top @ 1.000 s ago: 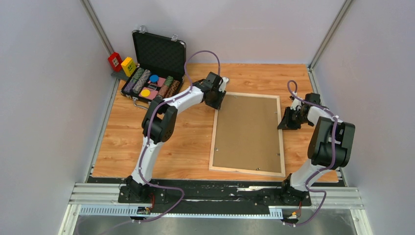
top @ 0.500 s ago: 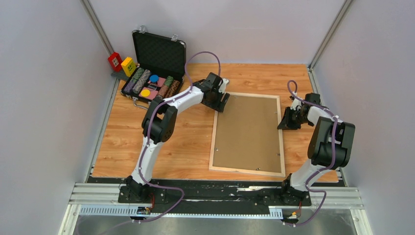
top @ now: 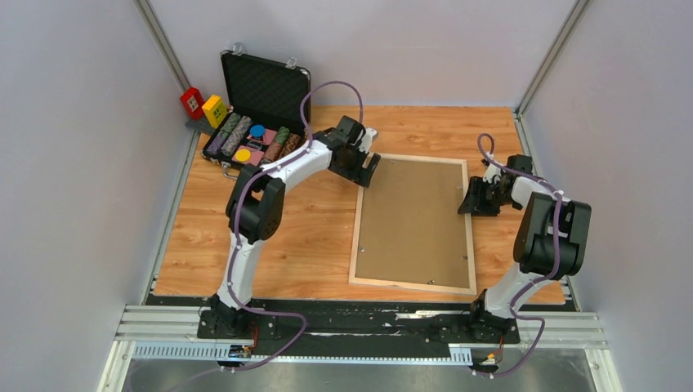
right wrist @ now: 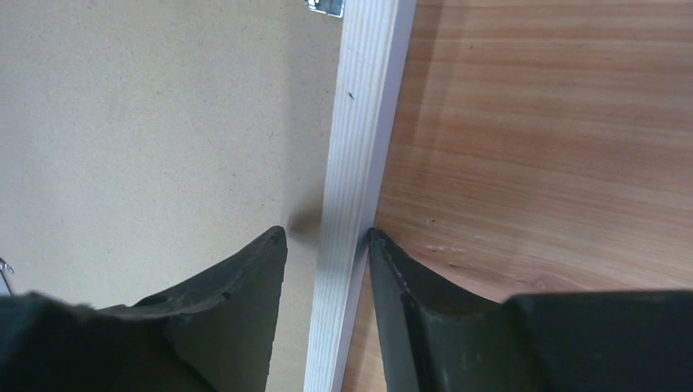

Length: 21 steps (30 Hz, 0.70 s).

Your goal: Put the photo into the frame

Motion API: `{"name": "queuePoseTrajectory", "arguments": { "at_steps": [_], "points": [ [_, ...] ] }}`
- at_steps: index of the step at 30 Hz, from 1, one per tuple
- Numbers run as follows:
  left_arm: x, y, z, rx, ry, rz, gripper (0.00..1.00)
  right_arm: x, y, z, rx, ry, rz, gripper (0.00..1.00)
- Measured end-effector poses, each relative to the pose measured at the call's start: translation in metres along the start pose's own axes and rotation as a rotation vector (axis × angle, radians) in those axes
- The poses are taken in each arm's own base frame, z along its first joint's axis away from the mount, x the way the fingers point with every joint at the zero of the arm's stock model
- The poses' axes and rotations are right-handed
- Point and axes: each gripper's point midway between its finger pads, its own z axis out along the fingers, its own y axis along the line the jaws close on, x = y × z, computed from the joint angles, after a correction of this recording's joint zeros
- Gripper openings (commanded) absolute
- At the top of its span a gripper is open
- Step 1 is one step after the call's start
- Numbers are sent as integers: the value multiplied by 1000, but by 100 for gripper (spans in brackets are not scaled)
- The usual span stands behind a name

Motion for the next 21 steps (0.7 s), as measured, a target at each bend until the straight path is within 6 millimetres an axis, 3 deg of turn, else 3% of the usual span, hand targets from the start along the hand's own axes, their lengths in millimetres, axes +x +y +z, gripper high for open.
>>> {"name": "queuePoseTrajectory", "arguments": {
  "at_steps": [7, 16, 21],
  "points": [
    [1, 14, -33, -30, -40, 19, 96, -1, 4, 2, 0, 0, -12, 43],
    [12, 32, -63, -75, -56, 37, 96, -13, 15, 11, 62, 8, -111, 14],
    [21, 41, -76, -93, -55, 55, 96, -25, 19, 18, 59, 20, -132, 5]
  ]
}}
